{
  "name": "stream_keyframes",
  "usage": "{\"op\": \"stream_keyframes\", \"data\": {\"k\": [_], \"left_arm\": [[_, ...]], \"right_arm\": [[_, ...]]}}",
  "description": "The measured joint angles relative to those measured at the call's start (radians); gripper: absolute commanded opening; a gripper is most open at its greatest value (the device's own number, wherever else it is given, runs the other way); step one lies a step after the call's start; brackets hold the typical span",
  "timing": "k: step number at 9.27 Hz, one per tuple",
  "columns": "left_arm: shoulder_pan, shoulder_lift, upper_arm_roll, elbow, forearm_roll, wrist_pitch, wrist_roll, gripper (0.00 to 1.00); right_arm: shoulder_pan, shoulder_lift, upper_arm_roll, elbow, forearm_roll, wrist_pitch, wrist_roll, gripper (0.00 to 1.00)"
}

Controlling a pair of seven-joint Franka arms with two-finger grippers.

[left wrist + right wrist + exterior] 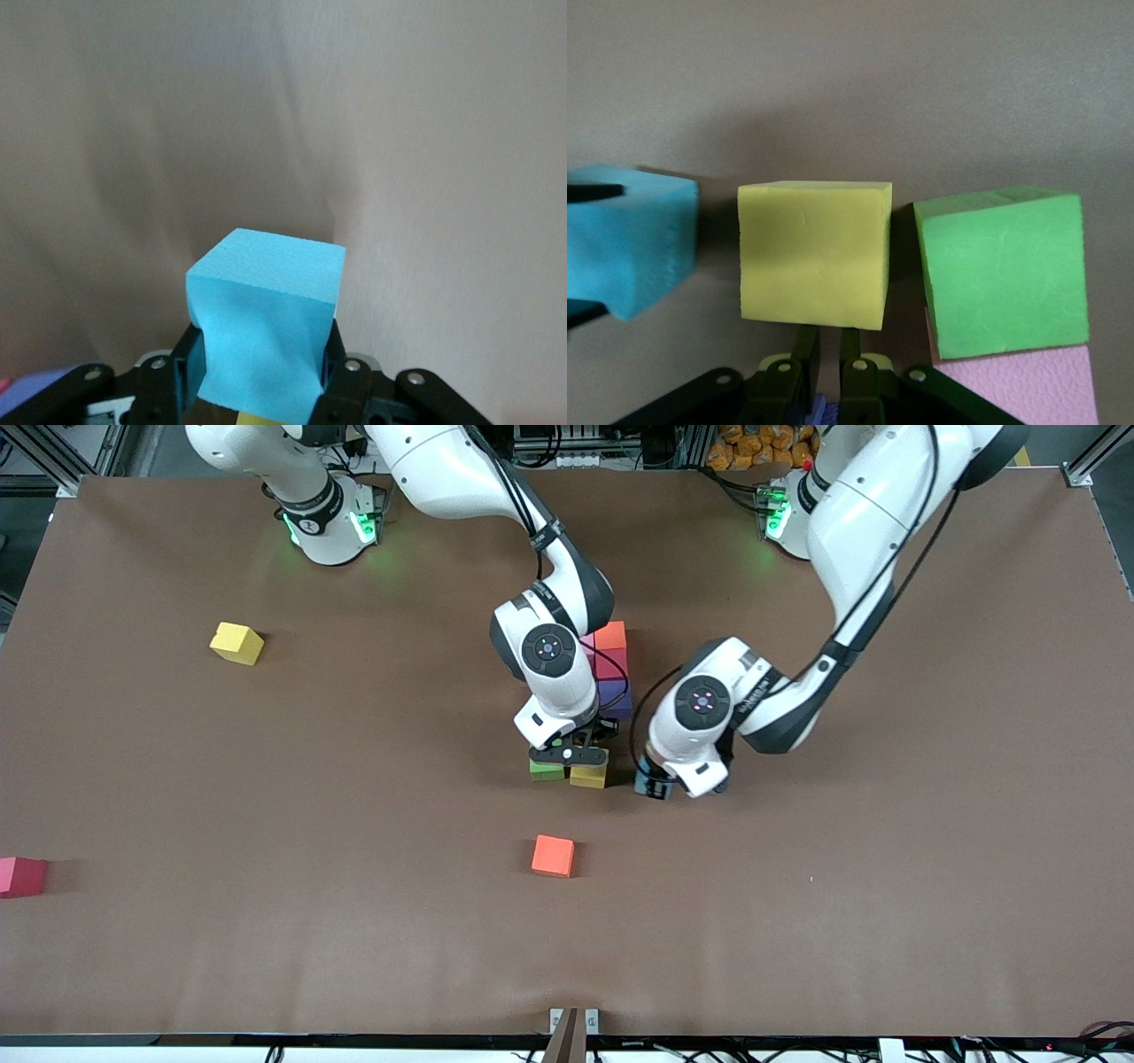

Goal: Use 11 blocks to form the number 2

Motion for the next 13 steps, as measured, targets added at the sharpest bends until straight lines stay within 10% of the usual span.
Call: {"op": "stream_keyframes", "data": {"k": [7, 9, 13], "left_arm": [[-0.02, 0.044, 0.004, 0.054, -0.066, -0.002, -0.05, 0.0], [-0.02, 0.046, 0.005, 0.056, -0.11, -0.019, -0.071, 0.0], [-0.018, 0.047, 0.013, 0.06, -0.13, -0.037, -0.138, 0.0]], "right_arm": [[-0.001, -0.003, -0.001, 0.021, -0.004, -0.065, -0.014, 0.22], [-0.006, -0.006, -0.009, 0.058, -0.003, -0.14, -0.014, 0.59], [-0.065, -0.008, -0.012, 0.117, -0.003, -0.26, -0.069, 0.92]]}}
